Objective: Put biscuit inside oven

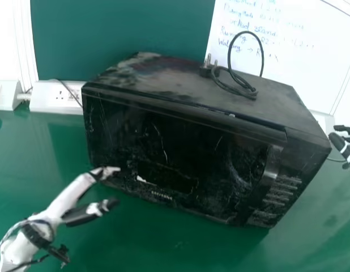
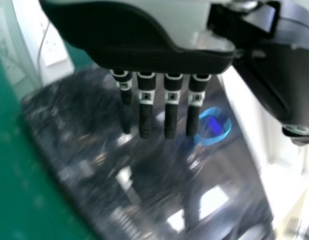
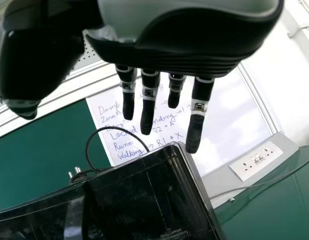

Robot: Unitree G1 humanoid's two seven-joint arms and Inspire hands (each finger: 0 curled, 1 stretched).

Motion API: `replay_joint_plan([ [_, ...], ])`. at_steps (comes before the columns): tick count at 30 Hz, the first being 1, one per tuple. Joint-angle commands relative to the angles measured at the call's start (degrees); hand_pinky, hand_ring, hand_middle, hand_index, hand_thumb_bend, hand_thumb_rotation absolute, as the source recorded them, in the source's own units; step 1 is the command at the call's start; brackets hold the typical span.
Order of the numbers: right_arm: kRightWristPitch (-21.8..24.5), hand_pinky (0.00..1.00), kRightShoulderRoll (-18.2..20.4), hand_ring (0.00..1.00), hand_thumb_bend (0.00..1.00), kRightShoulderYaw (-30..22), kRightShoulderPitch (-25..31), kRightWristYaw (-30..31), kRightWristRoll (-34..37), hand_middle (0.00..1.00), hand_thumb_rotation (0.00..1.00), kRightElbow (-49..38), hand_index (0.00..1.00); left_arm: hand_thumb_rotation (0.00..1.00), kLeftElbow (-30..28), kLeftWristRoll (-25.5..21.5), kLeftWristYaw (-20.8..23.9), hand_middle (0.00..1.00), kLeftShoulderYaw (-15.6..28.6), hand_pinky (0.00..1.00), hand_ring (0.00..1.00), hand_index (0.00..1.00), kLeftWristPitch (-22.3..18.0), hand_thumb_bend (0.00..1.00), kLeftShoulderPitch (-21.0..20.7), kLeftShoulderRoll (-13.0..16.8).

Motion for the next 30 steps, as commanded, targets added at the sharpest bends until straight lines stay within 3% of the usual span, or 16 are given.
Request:
replay_joint_plan([
  [1,-0.28,0.55,-0.46,0.71,0.93,-0.23,0.48,-0.96,0.37,0.80,0.63,-0.29,0.88,0.05,-1.96,2.49,-1.26,0.83,-1.62,0.68,0.79,0.82,3.66,0.64,-1.26,1.46],
  [6,-1.65,0.60,-0.90,0.73,0.92,0.35,1.20,-1.29,0.08,0.79,0.64,0.06,0.88,0.00,-6.10,2.44,-5.34,0.92,-4.04,0.82,0.88,0.90,14.70,0.61,-3.46,2.86],
  [9,-2.06,0.63,-1.98,0.73,0.93,1.40,1.40,-1.57,-0.41,0.77,0.64,0.90,0.87,0.00,-7.10,2.33,-5.92,0.97,-4.09,0.85,0.91,0.94,17.74,0.62,-4.08,2.84],
  [11,-2.45,0.63,-2.50,0.72,0.94,2.60,1.25,-2.17,-0.65,0.77,0.65,1.80,0.86,0.00,-6.42,1.62,-4.81,0.97,-3.20,0.85,0.91,0.95,17.62,0.64,-3.63,2.08],
  [16,-4.27,0.61,0.68,0.71,0.98,7.99,-0.67,-9.07,-1.23,0.76,0.61,4.95,0.81,0.06,-2.06,-2.09,1.08,0.92,1.21,0.82,0.89,0.91,12.92,0.64,-2.60,-2.15],
  [21,-5.06,0.55,-1.15,0.66,1.00,11.50,-0.63,-12.18,-2.69,0.73,0.62,8.41,0.80,0.08,-0.24,-1.67,10.64,0.76,5.94,0.65,0.73,0.77,8.64,0.64,-2.09,-6.68],
  [24,-3.43,0.59,-1.79,0.70,1.00,11.91,-0.89,-12.42,-2.81,0.76,0.61,8.27,0.81,0.06,-0.39,-2.80,14.85,0.66,8.61,0.56,0.62,0.67,8.74,0.61,-1.65,-8.87],
  [26,-4.55,0.58,-1.13,0.68,1.00,11.64,-1.15,-12.74,-2.30,0.75,0.61,8.26,0.80,0.06,-1.20,-3.69,17.16,0.61,10.13,0.51,0.56,0.54,10.07,0.53,-1.43,-10.06],
  [30,-4.85,0.52,0.33,0.63,1.00,11.17,-1.65,-13.40,-1.25,0.71,0.58,7.66,0.78,0.07,-1.65,-4.83,20.93,0.55,12.73,0.47,0.51,0.49,12.04,0.51,-1.88,-11.60],
])
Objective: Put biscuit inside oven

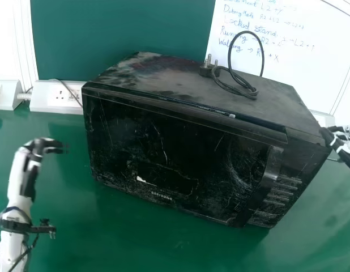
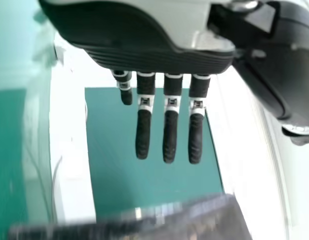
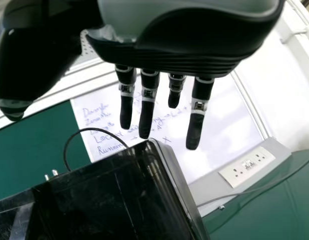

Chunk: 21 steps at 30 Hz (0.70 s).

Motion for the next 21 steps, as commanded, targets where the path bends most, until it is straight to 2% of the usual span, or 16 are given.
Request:
replay_joint_plan([
  [1,-0.85,0.54,1.57,0.65,1.00,-0.68,-0.37,-0.47,1.18,0.72,0.56,-0.44,0.78,0.07,-0.01,-1.24,1.83,0.54,2.05,0.46,0.50,0.49,0.95,0.51,0.02,-0.54],
  [3,-2.26,0.58,1.91,0.68,0.99,-1.18,0.17,-0.50,1.12,0.74,0.55,-0.11,0.78,0.07,1.09,-2.05,2.23,0.53,2.79,0.45,0.48,0.49,1.09,0.51,-0.42,-0.31],
  [6,-3.77,0.56,1.65,0.68,0.97,-1.68,0.81,-0.01,1.00,0.74,0.57,0.74,0.79,0.06,3.04,-2.66,2.24,0.54,3.59,0.46,0.50,0.49,0.61,0.51,-1.14,0.15],
  [10,-2.57,0.61,0.26,0.71,0.97,-0.95,1.22,0.19,0.00,0.76,0.60,1.32,0.80,0.06,5.25,-4.48,2.32,0.57,4.38,0.50,0.54,0.49,1.83,0.51,-2.42,0.30],
  [13,-0.38,0.61,0.35,0.72,0.98,-0.68,0.30,0.13,1.10,0.78,0.57,1.88,0.80,0.06,7.25,-6.16,1.28,0.58,4.96,0.52,0.55,0.49,1.75,0.51,-3.30,0.69],
  [15,-1.44,0.59,0.21,0.69,0.96,-0.62,0.50,0.08,1.00,0.76,0.56,2.65,0.80,0.06,8.39,-6.72,0.83,0.59,5.17,0.52,0.56,0.49,1.47,0.51,-3.71,1.00],
  [18,-2.00,0.56,0.14,0.68,0.97,-0.25,0.53,-0.48,0.51,0.76,0.58,3.07,0.79,0.06,9.83,-7.08,0.42,0.59,5.32,0.52,0.56,0.49,0.94,0.51,-4.17,1.36],
  [21,-1.72,0.62,-0.39,0.71,0.98,0.41,1.03,-1.06,-0.91,0.78,0.60,3.05,0.78,0.06,10.16,-6.70,0.61,0.59,5.18,0.52,0.56,0.49,1.13,0.51,-4.20,1.56],
])
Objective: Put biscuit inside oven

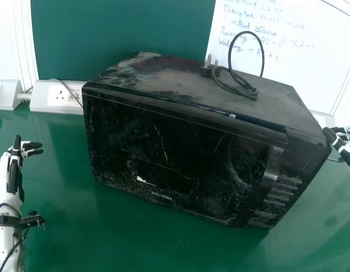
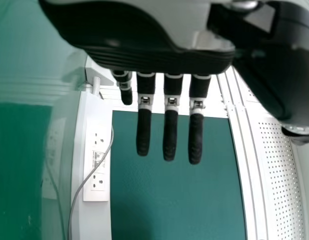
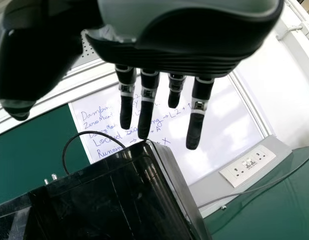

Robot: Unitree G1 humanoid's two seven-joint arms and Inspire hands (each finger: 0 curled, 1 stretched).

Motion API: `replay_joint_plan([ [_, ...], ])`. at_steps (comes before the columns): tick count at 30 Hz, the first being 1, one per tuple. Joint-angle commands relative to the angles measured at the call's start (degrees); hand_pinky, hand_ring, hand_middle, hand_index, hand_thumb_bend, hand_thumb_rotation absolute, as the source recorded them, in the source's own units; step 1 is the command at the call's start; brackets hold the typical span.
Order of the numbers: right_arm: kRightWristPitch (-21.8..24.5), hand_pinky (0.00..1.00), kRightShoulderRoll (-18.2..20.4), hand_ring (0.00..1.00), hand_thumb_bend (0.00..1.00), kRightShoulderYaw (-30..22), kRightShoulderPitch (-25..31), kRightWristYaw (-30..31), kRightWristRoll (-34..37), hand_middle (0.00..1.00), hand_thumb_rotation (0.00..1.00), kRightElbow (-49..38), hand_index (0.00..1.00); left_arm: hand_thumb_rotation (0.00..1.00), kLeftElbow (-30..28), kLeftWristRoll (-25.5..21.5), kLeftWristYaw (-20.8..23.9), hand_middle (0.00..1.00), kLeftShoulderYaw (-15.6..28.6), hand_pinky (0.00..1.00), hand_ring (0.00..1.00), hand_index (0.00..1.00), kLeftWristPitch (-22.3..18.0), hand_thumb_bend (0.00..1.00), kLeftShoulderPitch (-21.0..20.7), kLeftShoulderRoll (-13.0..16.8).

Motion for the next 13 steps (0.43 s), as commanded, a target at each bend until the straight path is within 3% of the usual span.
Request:
replay_joint_plan([
  [1,1.35,0.63,-0.87,0.73,0.98,0.59,0.33,-0.57,-1.05,0.79,0.60,0.61,0.78,0.06,0.61,0.13,-0.02,0.59,0.43,0.52,0.56,0.49,-0.43,0.51,-0.17,0.69],
  [6,1.69,0.61,-1.01,0.71,0.95,0.08,0.35,-0.13,-0.37,0.77,0.58,1.72,0.80,0.07,1.32,0.81,-0.11,0.59,0.22,0.53,0.56,0.49,-0.96,0.51,-0.14,1.16],
  [9,-0.37,0.53,-0.55,0.67,0.94,-0.91,0.61,0.48,0.55,0.75,0.57,2.24,0.81,0.07,1.24,1.09,0.01,0.58,0.16,0.53,0.56,0.49,-0.98,0.51,-0.08,1.09],
  [13,-0.20,0.54,-0.28,0.69,0.94,-1.72,1.18,0.69,0.51,0.77,0.57,1.87,0.81,0.07,1.10,1.40,0.29,0.58,0.19,0.52,0.56,0.49,-0.99,0.51,-0.06,0.83],
])
